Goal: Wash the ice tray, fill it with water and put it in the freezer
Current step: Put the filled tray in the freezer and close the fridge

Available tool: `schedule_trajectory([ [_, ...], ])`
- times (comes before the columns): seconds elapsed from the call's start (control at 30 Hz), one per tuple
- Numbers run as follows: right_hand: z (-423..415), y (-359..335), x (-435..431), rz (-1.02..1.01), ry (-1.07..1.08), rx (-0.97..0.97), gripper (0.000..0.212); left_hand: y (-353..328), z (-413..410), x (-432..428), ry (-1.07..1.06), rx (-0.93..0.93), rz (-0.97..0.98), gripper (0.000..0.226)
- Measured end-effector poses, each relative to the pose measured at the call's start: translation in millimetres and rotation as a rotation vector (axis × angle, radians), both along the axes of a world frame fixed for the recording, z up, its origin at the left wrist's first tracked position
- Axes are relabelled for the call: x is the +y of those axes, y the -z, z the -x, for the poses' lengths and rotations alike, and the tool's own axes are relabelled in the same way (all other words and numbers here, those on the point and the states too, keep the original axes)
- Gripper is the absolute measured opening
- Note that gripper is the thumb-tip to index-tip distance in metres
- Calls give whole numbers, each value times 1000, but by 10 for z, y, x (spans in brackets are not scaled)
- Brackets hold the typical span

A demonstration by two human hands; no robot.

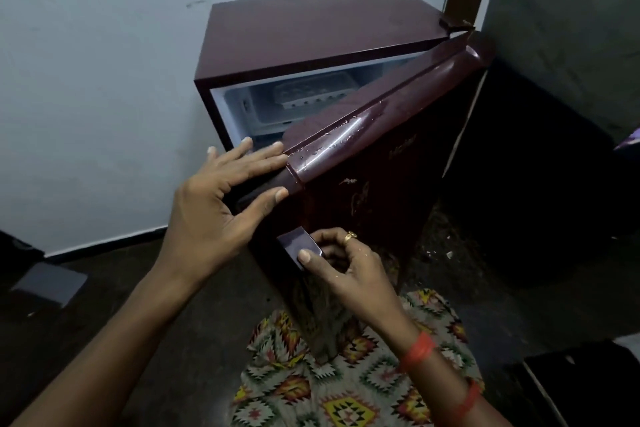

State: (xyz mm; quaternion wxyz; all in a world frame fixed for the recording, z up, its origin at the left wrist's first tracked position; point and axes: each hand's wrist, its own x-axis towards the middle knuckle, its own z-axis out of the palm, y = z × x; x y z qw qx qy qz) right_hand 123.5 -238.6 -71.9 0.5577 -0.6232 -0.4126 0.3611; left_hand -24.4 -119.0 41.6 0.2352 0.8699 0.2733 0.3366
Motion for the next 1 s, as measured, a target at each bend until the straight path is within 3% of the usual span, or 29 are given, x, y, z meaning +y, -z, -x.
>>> schedule_trajectory([
  [0.4, 243, -19, 1114, 22, 94, 52, 34, 191, -19, 1010, -168, -21, -49, 40],
  [1.0, 266, -9, 1909, 14, 183, 56, 43, 277, -238, 1784, -180, -61, -35, 38],
])
